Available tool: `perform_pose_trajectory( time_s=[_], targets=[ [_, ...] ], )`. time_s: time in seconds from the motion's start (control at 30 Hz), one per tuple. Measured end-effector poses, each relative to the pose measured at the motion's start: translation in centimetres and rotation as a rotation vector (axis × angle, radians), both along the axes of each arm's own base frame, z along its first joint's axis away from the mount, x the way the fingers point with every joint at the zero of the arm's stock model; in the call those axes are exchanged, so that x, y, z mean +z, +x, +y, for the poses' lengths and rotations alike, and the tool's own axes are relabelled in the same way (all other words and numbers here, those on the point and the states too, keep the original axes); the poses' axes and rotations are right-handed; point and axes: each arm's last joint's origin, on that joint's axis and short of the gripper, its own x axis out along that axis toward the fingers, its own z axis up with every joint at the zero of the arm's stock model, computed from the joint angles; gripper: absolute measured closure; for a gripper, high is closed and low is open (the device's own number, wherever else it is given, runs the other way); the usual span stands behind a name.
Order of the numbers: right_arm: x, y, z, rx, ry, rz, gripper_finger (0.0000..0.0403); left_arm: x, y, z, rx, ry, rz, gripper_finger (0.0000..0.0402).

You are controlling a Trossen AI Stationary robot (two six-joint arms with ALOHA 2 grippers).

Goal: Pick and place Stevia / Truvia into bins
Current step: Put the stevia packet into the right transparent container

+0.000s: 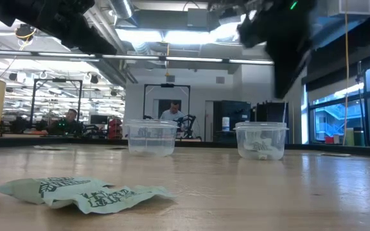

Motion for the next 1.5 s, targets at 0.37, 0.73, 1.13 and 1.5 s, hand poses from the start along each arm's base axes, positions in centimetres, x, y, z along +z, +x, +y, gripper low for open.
perform_pose_trajectory(
  time_s=[0.37,0.73,1.13,1.5],
  targets=[
    [1.4,-3.9,7.3,-0.302,0.145,0.120,0.0282,-0.1,-0.1,0.0,-0.001,-0.002,0.016,0.0288],
    [1.5,-7.7,11.5,-0.571,0.097,0.120,0.0282,-0.1,-0.1,0.0,-0.001,0.000,0.016,0.0288],
    [1.5,-9.6,13.1,-0.687,0.065,0.103,0.0282,-0.1,-0.1,0.0,-0.001,0.000,0.015,0.0288],
    [-2.6,-11.3,11.7,-0.683,0.150,0.088,0.0282,-0.1,-0.1,0.0,-0.001,0.000,0.015,0.0288]
  ],
)
